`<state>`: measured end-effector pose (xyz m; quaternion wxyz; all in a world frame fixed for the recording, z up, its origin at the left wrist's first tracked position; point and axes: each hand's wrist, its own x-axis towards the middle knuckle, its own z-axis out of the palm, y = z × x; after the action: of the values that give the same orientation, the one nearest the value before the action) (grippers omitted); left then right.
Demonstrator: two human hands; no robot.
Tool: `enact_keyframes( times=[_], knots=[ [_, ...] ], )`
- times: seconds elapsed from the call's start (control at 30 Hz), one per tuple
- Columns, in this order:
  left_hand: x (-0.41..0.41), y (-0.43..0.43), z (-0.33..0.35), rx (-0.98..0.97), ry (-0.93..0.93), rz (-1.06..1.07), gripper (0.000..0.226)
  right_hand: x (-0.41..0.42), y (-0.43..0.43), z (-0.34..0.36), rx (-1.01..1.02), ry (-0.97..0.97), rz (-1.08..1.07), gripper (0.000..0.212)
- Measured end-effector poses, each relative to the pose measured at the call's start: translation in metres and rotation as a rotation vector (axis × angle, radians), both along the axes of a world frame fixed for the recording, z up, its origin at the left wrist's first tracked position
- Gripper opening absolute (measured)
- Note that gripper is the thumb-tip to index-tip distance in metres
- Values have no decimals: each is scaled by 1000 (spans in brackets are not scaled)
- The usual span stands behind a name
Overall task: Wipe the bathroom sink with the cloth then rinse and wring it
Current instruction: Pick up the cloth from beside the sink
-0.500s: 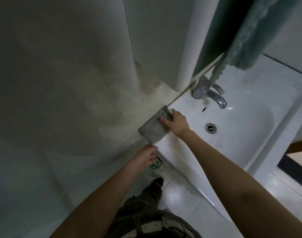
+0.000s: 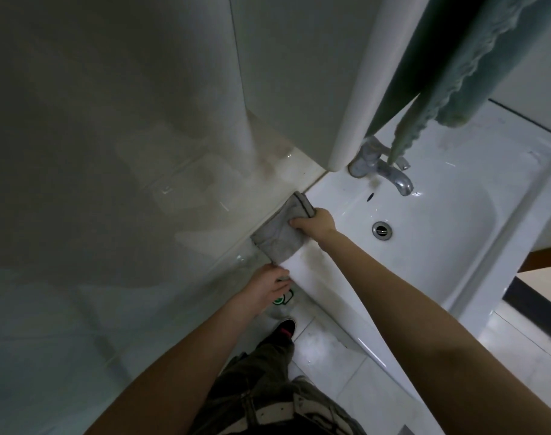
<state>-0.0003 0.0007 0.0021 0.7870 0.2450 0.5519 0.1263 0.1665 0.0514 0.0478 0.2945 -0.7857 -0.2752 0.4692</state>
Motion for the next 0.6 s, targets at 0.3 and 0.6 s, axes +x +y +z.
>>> enact_keyframes(
  times=[0.3, 0.6],
  knots=[
    [-12, -23, 14, 184, 143, 5, 22, -4, -104, 41, 392, 220, -360, 23],
    [-48, -131, -1, 488, 244, -401, 17, -16, -358, 48, 401, 241, -837, 19]
  ],
)
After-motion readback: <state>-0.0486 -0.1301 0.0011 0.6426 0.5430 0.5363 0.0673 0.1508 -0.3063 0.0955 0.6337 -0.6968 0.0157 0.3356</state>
